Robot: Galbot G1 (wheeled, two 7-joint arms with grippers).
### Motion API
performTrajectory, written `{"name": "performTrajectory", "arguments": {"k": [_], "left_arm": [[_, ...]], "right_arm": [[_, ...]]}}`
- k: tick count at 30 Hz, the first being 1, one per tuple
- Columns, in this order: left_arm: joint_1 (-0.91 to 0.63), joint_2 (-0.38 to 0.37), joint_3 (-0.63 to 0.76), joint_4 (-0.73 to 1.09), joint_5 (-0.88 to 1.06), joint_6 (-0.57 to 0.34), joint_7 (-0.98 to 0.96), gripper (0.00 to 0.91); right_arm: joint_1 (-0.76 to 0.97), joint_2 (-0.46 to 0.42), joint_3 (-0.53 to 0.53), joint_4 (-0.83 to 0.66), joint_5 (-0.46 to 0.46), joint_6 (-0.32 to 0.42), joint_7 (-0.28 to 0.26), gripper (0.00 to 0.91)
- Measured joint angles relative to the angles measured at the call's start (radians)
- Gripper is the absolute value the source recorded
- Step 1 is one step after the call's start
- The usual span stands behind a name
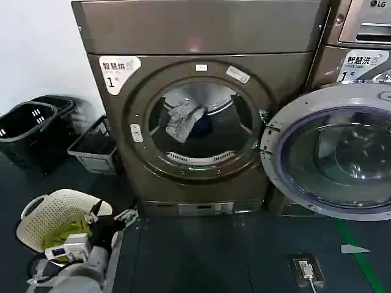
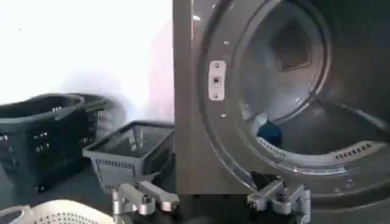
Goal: Grasp the clothes from the dryer.
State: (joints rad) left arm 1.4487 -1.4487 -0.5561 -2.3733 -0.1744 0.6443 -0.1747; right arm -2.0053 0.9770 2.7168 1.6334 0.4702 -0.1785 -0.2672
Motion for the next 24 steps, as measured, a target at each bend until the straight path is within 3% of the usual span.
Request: {"name": "performTrajectory", "arguments": {"k": [24], "left_arm": [[-0.002,-0.002,0.003,-0.011,0.0,-0.003,0.002,0.907]], "right_arm": [[-0.004,0.006,0.007,0.001,0.059,0.038,-0.017,0.907]]}}
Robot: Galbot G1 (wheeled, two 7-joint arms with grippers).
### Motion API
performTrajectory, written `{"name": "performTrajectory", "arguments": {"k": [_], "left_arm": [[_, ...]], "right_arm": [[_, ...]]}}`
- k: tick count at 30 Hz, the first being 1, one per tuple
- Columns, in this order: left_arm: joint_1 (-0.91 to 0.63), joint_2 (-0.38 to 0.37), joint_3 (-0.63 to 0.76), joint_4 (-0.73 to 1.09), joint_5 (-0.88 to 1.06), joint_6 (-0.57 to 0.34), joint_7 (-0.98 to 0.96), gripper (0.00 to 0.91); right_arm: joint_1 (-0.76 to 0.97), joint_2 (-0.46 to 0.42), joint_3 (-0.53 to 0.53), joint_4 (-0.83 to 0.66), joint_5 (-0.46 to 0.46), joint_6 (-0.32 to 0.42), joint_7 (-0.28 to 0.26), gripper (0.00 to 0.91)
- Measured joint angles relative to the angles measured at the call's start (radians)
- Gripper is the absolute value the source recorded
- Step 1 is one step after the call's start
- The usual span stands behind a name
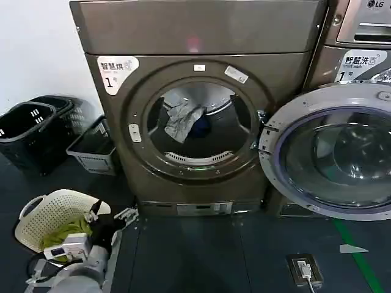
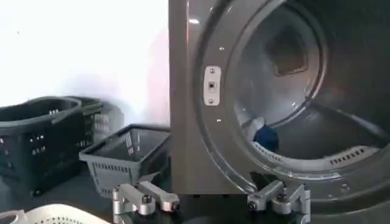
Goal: Grasp the clothes from the dryer.
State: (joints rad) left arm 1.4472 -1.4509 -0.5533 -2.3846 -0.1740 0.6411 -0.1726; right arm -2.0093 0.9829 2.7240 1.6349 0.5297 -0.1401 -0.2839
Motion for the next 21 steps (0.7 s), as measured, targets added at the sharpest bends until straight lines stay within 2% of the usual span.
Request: {"name": "performTrajectory", "arguments": {"k": [21], "left_arm": [[0.009,0.003,-0.003,-0.005,-0.001,0.001,0.0,0.907]], "right_arm": [[0.014,0.0,-0.01,0.0,0.003,0.001,-0.01,0.907]]}}
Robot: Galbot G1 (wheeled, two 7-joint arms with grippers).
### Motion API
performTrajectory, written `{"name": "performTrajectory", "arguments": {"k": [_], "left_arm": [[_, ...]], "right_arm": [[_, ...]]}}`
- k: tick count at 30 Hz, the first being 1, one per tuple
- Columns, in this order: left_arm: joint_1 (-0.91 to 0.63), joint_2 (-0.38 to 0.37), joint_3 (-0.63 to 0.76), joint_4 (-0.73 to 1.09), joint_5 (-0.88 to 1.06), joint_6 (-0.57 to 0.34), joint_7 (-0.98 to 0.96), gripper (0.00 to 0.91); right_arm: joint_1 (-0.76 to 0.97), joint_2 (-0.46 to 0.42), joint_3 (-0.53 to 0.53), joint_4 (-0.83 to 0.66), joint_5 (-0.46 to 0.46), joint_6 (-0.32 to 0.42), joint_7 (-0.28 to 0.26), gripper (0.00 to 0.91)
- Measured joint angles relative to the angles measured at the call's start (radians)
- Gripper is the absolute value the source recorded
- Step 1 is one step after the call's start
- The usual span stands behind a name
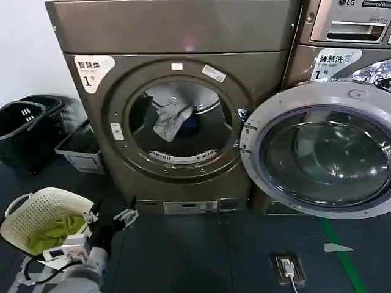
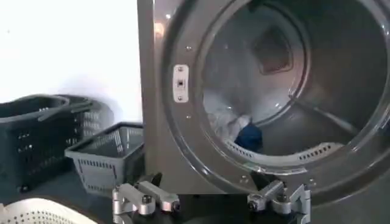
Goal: Grasp the clothes from the dryer.
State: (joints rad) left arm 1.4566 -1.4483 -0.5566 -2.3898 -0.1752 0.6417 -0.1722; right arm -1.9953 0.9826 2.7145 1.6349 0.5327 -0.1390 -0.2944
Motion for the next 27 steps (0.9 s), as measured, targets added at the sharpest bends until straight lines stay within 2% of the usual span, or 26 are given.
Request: {"name": "performTrajectory", "arguments": {"k": [17,27], "left_arm": [[-0.003,-0.003,0.006,0.011,0.003,0.002,0.0,0.907],[-0.009,-0.008,0.011,0.017,0.005,0.002,0.002,0.907]], "right_arm": [[0.01,0.0,-0.011,0.006,-0.001,0.003,-0.006,0.907],[0.014,0.003,-0.019,0.003,0.013,0.032,-0.011,0.907]]}}
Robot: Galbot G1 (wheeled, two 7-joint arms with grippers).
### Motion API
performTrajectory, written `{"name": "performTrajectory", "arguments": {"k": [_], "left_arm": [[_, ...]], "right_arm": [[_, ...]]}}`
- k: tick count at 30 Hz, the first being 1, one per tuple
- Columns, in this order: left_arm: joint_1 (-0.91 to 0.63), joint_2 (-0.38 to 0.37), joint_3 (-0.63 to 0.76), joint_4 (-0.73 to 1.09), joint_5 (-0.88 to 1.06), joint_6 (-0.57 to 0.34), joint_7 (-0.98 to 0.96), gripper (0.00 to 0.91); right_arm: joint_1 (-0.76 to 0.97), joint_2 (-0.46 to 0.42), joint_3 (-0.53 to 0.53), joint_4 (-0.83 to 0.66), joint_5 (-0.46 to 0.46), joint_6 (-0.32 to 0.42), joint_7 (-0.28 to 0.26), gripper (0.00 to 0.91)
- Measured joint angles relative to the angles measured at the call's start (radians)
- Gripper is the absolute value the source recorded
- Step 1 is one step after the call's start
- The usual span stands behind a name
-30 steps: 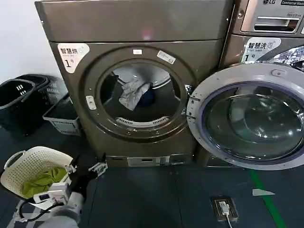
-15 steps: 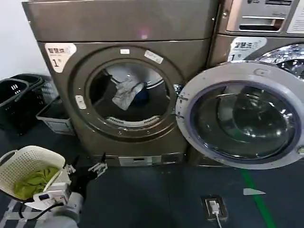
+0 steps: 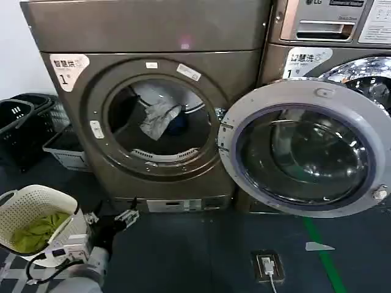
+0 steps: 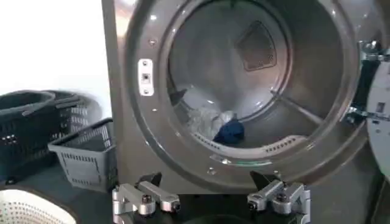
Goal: Grasp the clothes from the dryer.
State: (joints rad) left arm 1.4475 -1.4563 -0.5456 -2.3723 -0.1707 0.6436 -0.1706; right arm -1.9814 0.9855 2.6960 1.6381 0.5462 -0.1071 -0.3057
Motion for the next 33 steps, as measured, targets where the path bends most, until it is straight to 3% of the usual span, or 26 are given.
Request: {"name": "performTrajectory", "arguments": {"k": [33], "left_arm": [[-0.009,0.003,0.015,-0.015,0.039,-0.018,0.013,0.907]], "right_arm": [[-0.007,0.003,0.007,-0.011,0.035,0.056,-0.01,0.907]]}}
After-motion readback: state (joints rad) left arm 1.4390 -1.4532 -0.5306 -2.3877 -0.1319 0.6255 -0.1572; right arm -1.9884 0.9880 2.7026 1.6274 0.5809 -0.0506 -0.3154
